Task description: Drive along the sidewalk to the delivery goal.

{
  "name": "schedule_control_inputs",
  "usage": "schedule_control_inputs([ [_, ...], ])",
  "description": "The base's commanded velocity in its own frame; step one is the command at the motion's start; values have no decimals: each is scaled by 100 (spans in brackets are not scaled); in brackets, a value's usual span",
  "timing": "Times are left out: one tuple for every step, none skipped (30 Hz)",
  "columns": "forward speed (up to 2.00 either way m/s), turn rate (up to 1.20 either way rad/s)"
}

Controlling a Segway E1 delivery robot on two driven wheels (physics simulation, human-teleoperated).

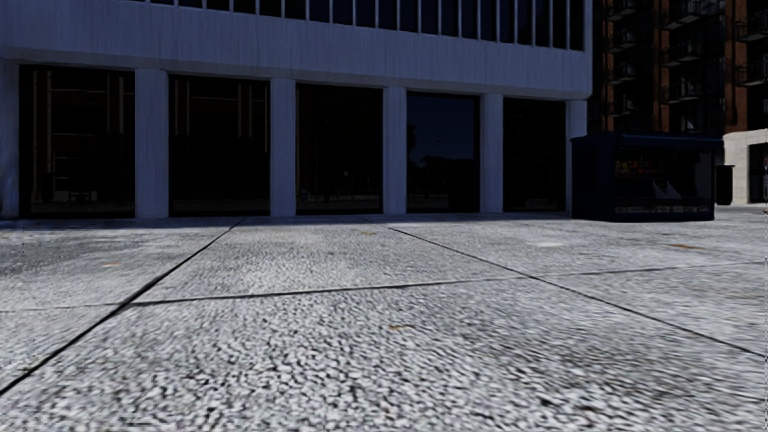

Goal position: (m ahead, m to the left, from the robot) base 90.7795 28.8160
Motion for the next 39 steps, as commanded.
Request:
schedule_control_inputs([
  [0, 104],
  [0, 104],
  [0, 104],
  [0, 104],
  [0, 99],
  [0, 96],
  [0, 96],
  [0, 95],
  [0, 95],
  [0, 95],
  [0, 95],
  [0, 95],
  [0, 95],
  [0, 95],
  [0, 95],
  [0, 95],
  [0, 95],
  [0, 95],
  [0, 95],
  [0, 95],
  [0, 95],
  [0, 95],
  [0, 95],
  [0, 95],
  [0, 95],
  [0, 95],
  [0, 95],
  [0, 95],
  [0, 95],
  [0, 95],
  [0, 95],
  [0, 95],
  [0, 95],
  [0, 95],
  [0, 95],
  [0, 95],
  [0, 95],
  [0, 95],
  [0, 95],
])
